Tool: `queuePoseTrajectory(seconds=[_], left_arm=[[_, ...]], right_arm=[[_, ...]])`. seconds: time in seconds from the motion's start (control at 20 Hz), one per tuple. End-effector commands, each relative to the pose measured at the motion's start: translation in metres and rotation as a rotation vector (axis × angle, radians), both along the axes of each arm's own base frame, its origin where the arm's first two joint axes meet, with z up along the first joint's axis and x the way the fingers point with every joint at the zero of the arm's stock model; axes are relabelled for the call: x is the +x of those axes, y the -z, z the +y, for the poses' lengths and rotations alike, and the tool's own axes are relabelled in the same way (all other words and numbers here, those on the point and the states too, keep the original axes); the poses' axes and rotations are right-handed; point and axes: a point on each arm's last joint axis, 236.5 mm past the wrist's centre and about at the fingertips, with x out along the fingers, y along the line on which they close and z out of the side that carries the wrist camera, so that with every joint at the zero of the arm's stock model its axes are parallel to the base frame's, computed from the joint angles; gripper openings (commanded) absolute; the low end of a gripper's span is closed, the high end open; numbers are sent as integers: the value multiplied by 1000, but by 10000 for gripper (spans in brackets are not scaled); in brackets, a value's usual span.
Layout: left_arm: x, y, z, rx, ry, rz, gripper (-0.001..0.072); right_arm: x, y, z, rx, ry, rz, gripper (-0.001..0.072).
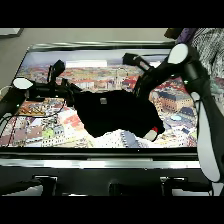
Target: Fold the clothes and pants, and hang the long-sleeved shirts on hangers.
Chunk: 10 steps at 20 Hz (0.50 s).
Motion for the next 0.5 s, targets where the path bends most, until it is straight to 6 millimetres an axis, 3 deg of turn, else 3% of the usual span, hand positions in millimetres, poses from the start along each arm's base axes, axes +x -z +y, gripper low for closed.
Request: queuePoseTrajectory(seconds=[0.0, 0.15, 0.25, 0.35, 0.45], left_arm=[[-9, -29, 0, 0, 6, -71, 36], [-20, -62, 1, -8, 5, -147, 36], [-30, -86, 2, -17, 0, -197, 36], [-40, -107, 3, -25, -3, -242, 36], [-47, -119, 4, -35, -12, -257, 36]], right_arm=[[11, -39, -42, 13, 192, -81, 564], [3, -81, -97, 23, 323, -161, 561], [-2, -94, -128, 43, 395, -171, 561], [-7, -91, -137, 96, 412, -121, 562], [-13, -69, -130, 112, 353, -69, 563]])
